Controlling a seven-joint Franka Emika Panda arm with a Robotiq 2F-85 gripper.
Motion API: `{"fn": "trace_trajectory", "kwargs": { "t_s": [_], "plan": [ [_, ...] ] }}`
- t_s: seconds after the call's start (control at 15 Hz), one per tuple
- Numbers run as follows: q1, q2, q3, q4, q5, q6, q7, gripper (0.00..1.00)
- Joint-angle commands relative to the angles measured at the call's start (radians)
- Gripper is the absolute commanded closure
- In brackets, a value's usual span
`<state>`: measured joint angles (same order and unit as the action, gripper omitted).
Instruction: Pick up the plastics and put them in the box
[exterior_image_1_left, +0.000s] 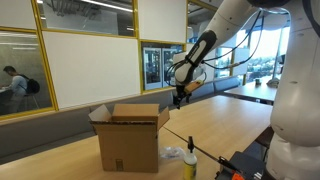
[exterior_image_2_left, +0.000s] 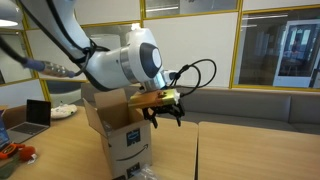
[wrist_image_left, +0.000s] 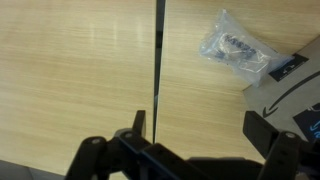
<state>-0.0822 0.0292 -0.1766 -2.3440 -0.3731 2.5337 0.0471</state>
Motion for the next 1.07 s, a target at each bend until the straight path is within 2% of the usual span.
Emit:
{"fn": "trace_trajectory", "kwargs": {
  "t_s": [0.0,0.2,0.33,0.47,0.53,0.6,0.67,0.8,1.0],
  "plan": [
    [-0.032,-0.068,0.005,-0.175,-0.020,0.220,-0.058,0.00],
    [-0.047,-0.041,0.002,-0.275,0.009,0.437,-0.139,0.00],
    [-0.048,0.002,0.013,-0.334,0.078,0.569,-0.214,0.00],
    [-0.037,0.066,0.050,-0.385,0.195,0.681,-0.312,0.00],
    [-0.053,0.104,0.104,-0.402,0.254,0.728,-0.352,0.00],
    [-0.097,0.141,0.188,-0.411,0.287,0.762,-0.367,0.00],
    [-0.166,0.190,0.284,-0.399,0.268,0.789,-0.348,0.00],
    [-0.304,0.319,0.413,-0.347,0.164,0.827,-0.325,0.00],
    [-0.445,0.430,0.485,-0.297,0.054,0.822,-0.373,0.00]
  ]
}}
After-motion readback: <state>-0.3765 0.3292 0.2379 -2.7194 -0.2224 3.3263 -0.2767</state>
